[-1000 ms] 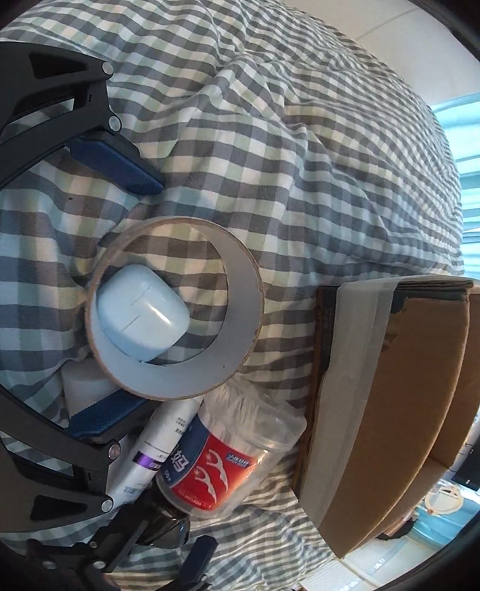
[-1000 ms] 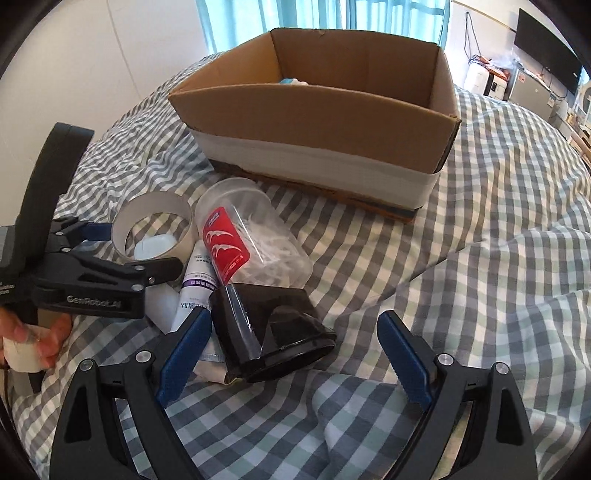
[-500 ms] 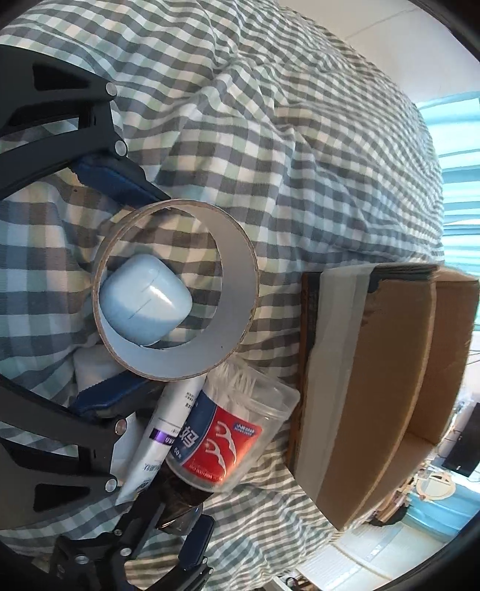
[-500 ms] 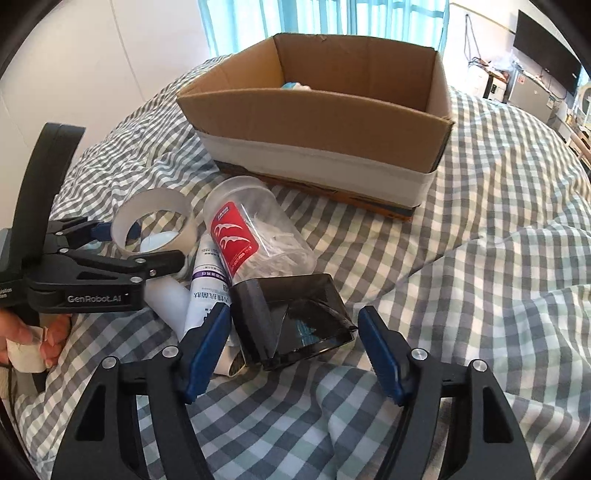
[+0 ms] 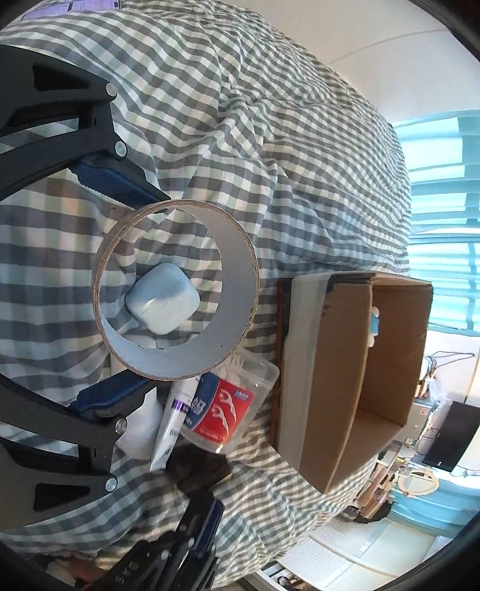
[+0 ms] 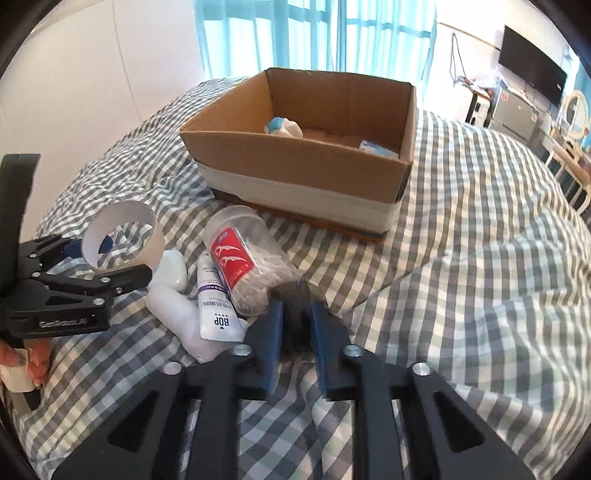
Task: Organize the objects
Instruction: 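Grasp the tape roll with the left tool while the right tool grasps the black cup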
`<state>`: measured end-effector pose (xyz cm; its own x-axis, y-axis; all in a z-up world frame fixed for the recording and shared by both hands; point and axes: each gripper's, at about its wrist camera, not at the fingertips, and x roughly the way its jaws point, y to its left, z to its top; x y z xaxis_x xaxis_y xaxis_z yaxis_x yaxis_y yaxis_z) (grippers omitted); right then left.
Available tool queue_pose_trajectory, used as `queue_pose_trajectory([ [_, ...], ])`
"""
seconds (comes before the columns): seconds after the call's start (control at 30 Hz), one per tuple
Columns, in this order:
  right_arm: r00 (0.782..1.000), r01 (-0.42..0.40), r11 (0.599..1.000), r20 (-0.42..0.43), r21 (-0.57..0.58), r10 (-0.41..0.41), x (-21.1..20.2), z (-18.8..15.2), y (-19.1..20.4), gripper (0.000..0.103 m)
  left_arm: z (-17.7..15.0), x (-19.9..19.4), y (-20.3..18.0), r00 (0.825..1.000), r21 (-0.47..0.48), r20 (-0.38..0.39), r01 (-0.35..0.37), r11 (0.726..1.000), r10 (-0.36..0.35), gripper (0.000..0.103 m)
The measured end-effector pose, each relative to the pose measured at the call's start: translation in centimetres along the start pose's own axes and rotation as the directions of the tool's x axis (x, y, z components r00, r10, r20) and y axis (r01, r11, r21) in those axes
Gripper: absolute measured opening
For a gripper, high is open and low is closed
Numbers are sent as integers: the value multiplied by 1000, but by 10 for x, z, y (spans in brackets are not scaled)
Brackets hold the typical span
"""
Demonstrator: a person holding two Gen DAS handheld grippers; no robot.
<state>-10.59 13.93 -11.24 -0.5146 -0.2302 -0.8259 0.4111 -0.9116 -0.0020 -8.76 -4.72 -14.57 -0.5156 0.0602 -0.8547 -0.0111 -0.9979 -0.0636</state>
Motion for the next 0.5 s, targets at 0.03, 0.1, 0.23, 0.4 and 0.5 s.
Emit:
queue_pose_trajectory([
  [0.03, 1000, 5, 1000, -6, -7, -5, 1, 0, 1, 16, -1, -2, 1, 1000, -4, 2, 0, 1000, 0, 84],
  [0.1, 1000, 12, 1000, -19, -9, -12, 5, -2, 1, 15, -3, -6, 1, 1000, -14, 8, 1, 1000, -1, 84],
  [0.23, 1000, 18, 1000, -25, 14, -18, 8, -4, -3, 18, -10, -13, 1, 1000, -32, 15, 3, 999, -3, 84],
  [0.4, 1000, 8, 1000, 26, 10, -8, -4, -6, 0, 58, -12, -14, 2, 1000, -39, 18, 1, 999, 0, 84],
  [0.5, 1000, 2, 1000, 10, -12, -2, 1, -6, 5, 59, -13, -11, 3, 1000, -41, 9, 2, 999, -2, 84],
])
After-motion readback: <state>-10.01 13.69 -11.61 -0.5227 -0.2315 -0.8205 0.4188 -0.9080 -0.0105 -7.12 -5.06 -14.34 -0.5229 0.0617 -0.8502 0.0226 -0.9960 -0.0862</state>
